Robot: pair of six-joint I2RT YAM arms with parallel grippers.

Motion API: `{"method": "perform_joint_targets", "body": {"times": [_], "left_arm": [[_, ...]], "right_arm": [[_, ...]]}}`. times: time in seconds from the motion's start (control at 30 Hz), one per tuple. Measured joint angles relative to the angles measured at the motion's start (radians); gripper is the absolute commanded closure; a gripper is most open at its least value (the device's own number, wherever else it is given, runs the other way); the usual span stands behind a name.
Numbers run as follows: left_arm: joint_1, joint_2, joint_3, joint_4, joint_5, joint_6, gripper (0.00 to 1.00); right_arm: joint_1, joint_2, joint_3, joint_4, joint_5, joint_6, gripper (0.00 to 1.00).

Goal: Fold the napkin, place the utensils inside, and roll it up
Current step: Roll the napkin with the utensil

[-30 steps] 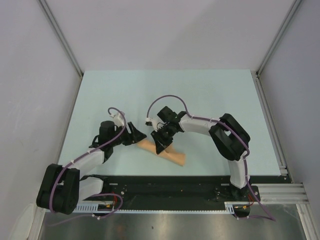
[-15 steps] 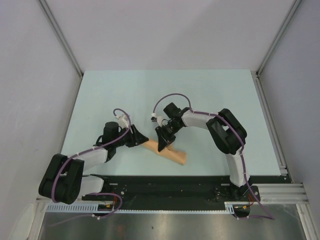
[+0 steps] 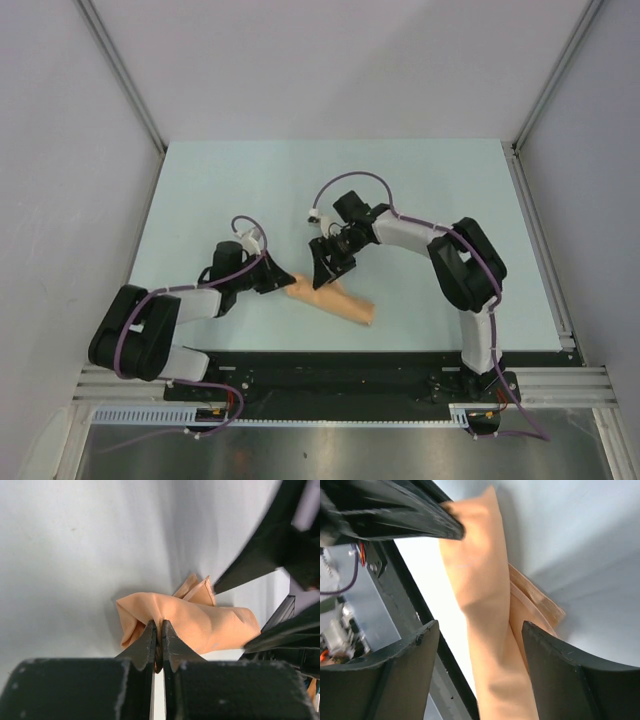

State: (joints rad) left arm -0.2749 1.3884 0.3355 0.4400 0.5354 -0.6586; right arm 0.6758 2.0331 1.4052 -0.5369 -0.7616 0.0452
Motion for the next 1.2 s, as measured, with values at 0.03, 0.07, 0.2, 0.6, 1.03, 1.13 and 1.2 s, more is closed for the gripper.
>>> {"method": "perform_joint_targets", "body": {"times": [0.03, 0.07, 0.2, 0.6, 1.03, 1.13, 1.2], "left_arm": [[0.0, 0.011, 0.007, -0.002, 0.0, 0.0, 0.99], [0.0, 0.022, 0.016, -0.005, 0.0, -0.001, 1.0], [0.0, 0.061, 0.043, -0.018, 0.0, -0.007, 1.0], [-0.002, 0.119, 0.112, -0.064, 0.003, -0.007, 0.99], [-0.005, 0.153, 0.159, -0.092, 0.006, -0.007, 1.0], [-0.005, 0.161, 0.171, -0.099, 0.011, -0.007, 0.99], [-0.005, 0.164, 0.182, -0.107, 0.012, -0.007, 0.95]], "right_arm": [[-0.001, -0.026, -0.001, 0.002, 0.021, 0.006, 0.27], [-0.001, -0.056, -0.003, 0.009, 0.047, 0.009, 0.27], [0.037, -0.225, -0.056, 0.064, 0.213, 0.005, 0.27], [0.393, -0.347, -0.244, 0.163, 0.751, -0.103, 0.27], [0.44, -0.254, -0.272, 0.248, 0.954, -0.199, 0.3], [0.439, -0.219, -0.272, 0.258, 0.966, -0.21, 0.3], [0.438, -0.201, -0.272, 0.262, 0.979, -0.22, 0.3]]}}
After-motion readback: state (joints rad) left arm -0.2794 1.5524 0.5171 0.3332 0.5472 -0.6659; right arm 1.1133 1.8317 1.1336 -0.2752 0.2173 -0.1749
